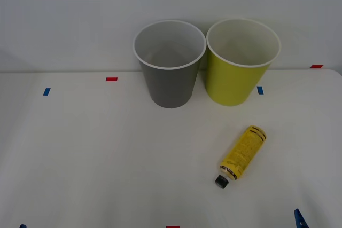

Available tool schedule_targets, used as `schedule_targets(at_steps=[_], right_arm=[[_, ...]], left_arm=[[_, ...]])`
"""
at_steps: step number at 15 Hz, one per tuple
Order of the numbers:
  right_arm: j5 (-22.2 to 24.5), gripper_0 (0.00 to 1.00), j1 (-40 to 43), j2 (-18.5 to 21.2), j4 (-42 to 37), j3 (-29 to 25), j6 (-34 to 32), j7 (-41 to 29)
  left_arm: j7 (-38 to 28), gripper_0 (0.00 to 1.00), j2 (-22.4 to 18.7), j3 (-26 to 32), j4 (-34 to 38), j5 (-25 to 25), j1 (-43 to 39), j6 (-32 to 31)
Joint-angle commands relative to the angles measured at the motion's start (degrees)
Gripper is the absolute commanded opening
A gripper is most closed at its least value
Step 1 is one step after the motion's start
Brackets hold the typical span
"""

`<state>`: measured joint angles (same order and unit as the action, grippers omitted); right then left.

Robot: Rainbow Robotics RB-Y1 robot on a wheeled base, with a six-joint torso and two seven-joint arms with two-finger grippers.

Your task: Put cans in the gray bin and PET bottles in the light green bin.

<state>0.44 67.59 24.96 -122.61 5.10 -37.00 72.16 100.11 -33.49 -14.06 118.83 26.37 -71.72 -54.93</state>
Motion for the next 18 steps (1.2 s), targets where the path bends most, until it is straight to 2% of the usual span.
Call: schedule_targets(at_steps=[1,18], right_arm=[[0.0,1.00,0.0,0.0,0.0,0.0,0.0,0.0],[0.0,1.00,0.0,0.0,0.0,0.0,0.0,0.0]], left_arm=[[0.0,1.00,0.0,0.0,0.0,0.0,0.0,0.0],[0.0,1.00,0.0,0.0,0.0,0.0,0.0,0.0]])
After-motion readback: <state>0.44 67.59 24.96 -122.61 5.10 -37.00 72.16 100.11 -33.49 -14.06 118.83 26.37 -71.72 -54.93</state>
